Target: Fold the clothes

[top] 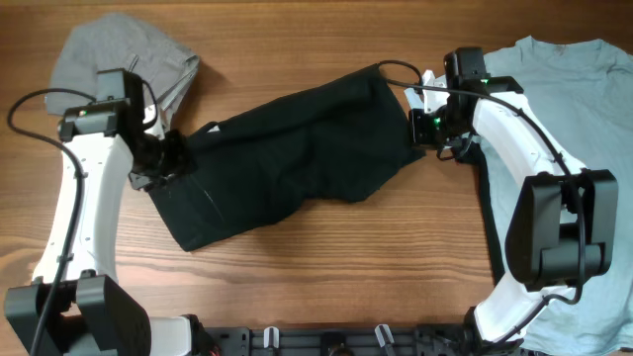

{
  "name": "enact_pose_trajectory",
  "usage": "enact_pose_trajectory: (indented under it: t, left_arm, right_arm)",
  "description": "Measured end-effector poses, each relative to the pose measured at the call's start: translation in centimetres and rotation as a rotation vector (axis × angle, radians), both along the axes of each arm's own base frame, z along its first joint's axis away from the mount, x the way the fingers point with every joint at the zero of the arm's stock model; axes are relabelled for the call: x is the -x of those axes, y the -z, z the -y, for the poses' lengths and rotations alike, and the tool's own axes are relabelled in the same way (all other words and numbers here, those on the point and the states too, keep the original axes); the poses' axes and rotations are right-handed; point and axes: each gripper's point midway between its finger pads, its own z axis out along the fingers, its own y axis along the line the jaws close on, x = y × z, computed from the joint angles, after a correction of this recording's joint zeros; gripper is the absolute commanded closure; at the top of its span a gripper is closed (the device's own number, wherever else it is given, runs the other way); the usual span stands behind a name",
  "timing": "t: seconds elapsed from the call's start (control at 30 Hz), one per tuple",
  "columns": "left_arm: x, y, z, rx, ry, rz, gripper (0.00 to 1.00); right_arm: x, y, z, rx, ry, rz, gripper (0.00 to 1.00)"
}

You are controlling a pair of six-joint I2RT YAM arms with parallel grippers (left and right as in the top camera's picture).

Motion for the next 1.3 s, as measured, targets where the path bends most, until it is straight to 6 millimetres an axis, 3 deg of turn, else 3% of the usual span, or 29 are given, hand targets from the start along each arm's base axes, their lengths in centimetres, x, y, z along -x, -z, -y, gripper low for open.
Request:
enact_pose_trajectory:
  t: [0.1,0.13,0.17,0.23,0.4,0.47,0.53,0.63,0.67,0.8,0.83,0.87,0.9,0.93,0.97,1.13,1.2,1.23,1.27,1.3]
  left_arm:
    - [0.0,0.0,1.7,0.002,0.057,0.001,0.46]
    - [0.0,0.0,2.0,0.003,0.069,0.003,0.46]
    - [0.0,0.0,2.6,0.003,0.089,0.002,0.45]
    - [-0.2,0.1,3.2,0.005,0.112,0.008,0.43]
    - [-0.5,1.2,3.5,0.007,0.12,-0.016,0.42]
    - [-0.6,1.5,3.5,0.008,0.12,-0.026,0.42]
    - [-0.6,1.6,3.5,0.008,0.12,-0.028,0.42]
    - [-0.5,1.6,3.5,0.007,0.12,-0.033,0.41]
    - [-0.5,1.6,3.5,0.006,0.12,-0.034,0.4]
    - [-0.5,1.7,3.3,-0.001,0.12,-0.037,0.39]
    - [-0.4,1.7,3.3,-0.001,0.12,-0.038,0.39]
    - [-0.4,1.7,3.3,-0.001,0.12,-0.038,0.39]
    - [-0.5,1.7,3.3,-0.001,0.12,-0.037,0.39]
    - [-0.5,1.7,3.3,-0.001,0.12,-0.037,0.39]
    - [-0.5,1.7,3.3,-0.002,0.12,-0.037,0.39]
    - [-0.4,1.7,3.3,-0.004,0.119,-0.038,0.39]
    - [-0.5,1.7,3.3,-0.004,0.119,-0.037,0.38]
    - [-0.5,1.7,3.3,-0.004,0.119,-0.036,0.38]
    - [-0.6,1.7,3.3,-0.004,0.12,-0.031,0.38]
    - [-0.7,1.7,3.3,-0.005,0.12,-0.027,0.37]
  right_arm:
    - [2.6,0.7,3.3,0.129,0.18,-0.156,0.96]
    - [5.1,0.5,4.6,0.18,0.241,-0.26,0.77]
    - [7.0,-0.3,6.0,0.228,0.299,-0.321,0.31]
    - [7.2,-1.0,7.2,0.265,0.342,-0.309,0.24]
    - [-0.7,-1.6,6.3,0.185,0.231,0.04,0.3]
    - [-5.6,-3.6,4.4,0.086,0.122,0.278,0.37]
    - [-8.4,-5.4,3.3,0.042,0.053,0.43,0.35]
    - [-9.8,-5.6,1.7,0.007,-0.055,0.517,0.21]
    - [-9.6,-4.7,0.9,-0.007,-0.091,0.501,0.17]
    - [-8.6,0.6,-2.2,-0.041,-0.18,0.396,0.16]
    - [-8.6,1.2,-2.4,-0.044,-0.185,0.386,0.2]
    - [-8.4,1.7,-2.5,-0.047,-0.189,0.373,0.41]
    - [-8.5,2.0,-2.6,-0.047,-0.192,0.373,0.72]
    - [-8.8,2.0,-2.6,-0.047,-0.195,0.387,0.88]
    - [-9.3,1.9,-2.7,-0.049,-0.196,0.409,0.96]
    - [-9.9,0.9,-1.6,-0.072,-0.132,0.416,0.96]
    - [-10.4,-1.9,-0.3,-0.079,-0.092,0.467,0.91]
    - [-10.7,-3.7,0.1,-0.078,-0.083,0.505,0.54]
    - [-11.0,-5.5,0.3,-0.078,-0.079,0.547,0.4]
    - [-11.3,-6.4,0.2,-0.08,-0.074,0.567,0.4]
